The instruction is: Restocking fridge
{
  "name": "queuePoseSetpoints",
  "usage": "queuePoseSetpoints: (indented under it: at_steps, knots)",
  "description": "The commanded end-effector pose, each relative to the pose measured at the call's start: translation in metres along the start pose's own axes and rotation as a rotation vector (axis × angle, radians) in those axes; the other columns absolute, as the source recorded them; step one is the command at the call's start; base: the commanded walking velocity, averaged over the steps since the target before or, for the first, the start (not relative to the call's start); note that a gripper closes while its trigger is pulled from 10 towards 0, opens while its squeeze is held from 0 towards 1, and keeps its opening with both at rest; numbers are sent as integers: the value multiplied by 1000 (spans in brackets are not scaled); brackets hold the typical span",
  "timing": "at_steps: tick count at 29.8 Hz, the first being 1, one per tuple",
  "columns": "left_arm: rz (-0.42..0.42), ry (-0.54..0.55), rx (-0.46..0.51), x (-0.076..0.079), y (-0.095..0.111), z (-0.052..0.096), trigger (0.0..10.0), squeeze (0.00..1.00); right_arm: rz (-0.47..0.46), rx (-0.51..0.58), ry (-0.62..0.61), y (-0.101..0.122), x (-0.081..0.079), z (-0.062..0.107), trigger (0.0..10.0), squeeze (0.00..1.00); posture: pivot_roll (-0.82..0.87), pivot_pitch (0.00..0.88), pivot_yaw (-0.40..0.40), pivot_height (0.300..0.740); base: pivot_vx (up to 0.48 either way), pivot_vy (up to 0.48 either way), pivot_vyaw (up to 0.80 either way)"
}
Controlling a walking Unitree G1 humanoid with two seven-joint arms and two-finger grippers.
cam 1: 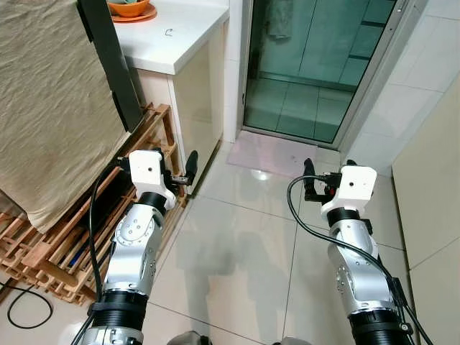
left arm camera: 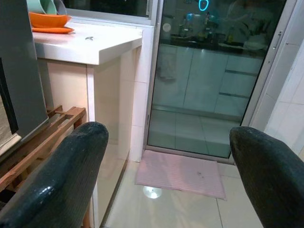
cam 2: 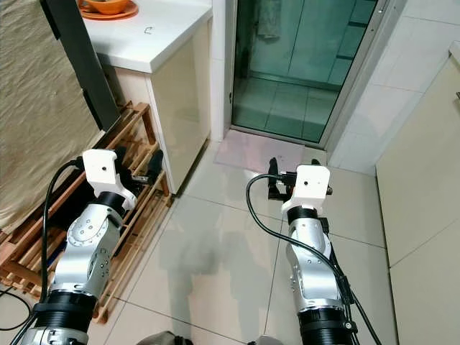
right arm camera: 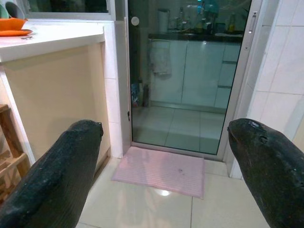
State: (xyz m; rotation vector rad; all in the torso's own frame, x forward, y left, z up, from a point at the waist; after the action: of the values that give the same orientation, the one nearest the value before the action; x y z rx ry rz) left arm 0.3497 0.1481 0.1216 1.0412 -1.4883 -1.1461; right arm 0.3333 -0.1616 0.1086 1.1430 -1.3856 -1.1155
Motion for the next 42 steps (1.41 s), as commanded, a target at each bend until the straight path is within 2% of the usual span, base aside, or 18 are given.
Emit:
queuePoseSetpoints:
  at_steps: [1,10,11,12,14,26,32,35,37,39,42]
  knots:
    - [-4,-3,14,3,3,-1,10000,0,-1,13,-6,5,1,-2,10000,0,-83,17,23,717,0,0,0]
    - [-4,-3,14,3,3,-1,10000,0,-1,13,-6,5,1,-2,10000,0,-83,17,23,717,0,0,0]
    - [-2,2,7,1,1,0,10000,0,-3,9,-16,4,2,-2,10000,0,0,0,0,740,0,0,0]
    - [-15,-26,-79,5,-15,-6,10000,0,-18,-57,15,-8,-6,-5,10000,0,-91,0,32,740,0,0,0]
    - [-20,-40,-113,7,-22,-8,10000,0,-24,-83,33,-13,-10,-7,10000,0,-91,0,32,740,0,0,0]
    - [-22,-44,-115,8,-23,-10,10000,0,-37,-74,53,-11,-14,-8,10000,0,-93,2,31,740,0,0,0]
    - [-18,-38,-122,7,-25,-9,10000,0,-32,-77,62,-11,-16,-7,10000,0,-92,2,32,740,0,0,694]
    - [19,18,-132,-7,-28,-5,10000,0,-40,-81,50,-13,-12,-6,10000,0,-91,5,33,740,0,0,781]
    - [21,36,-133,-12,-28,-5,10000,0,-41,-83,49,-13,-12,-6,10000,0,-90,6,33,740,0,0,781]
    - [17,87,-126,-25,-26,-3,10000,0,-44,-89,43,-16,-9,-4,10000,0,-87,10,30,740,0,0,775]
    - [-1,89,-124,-26,-24,-3,10000,0,-48,-93,43,-17,-9,-4,10000,24,-85,11,30,740,0,0,775]
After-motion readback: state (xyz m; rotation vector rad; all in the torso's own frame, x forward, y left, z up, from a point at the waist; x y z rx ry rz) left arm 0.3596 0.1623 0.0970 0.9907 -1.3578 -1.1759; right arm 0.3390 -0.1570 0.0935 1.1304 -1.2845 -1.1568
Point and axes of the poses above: a point about 5 cm out from each wrist's last joint towards the gripper, its own z axis pointing back from the gripper into the wrist, its own y axis along the axis of the wrist's last joint, x = y × z, the point moved 4 cm from there along -z, pointing out of the wrist towards the gripper, and after that the axes turned 7 degrees about z, right-handed, at the moved point
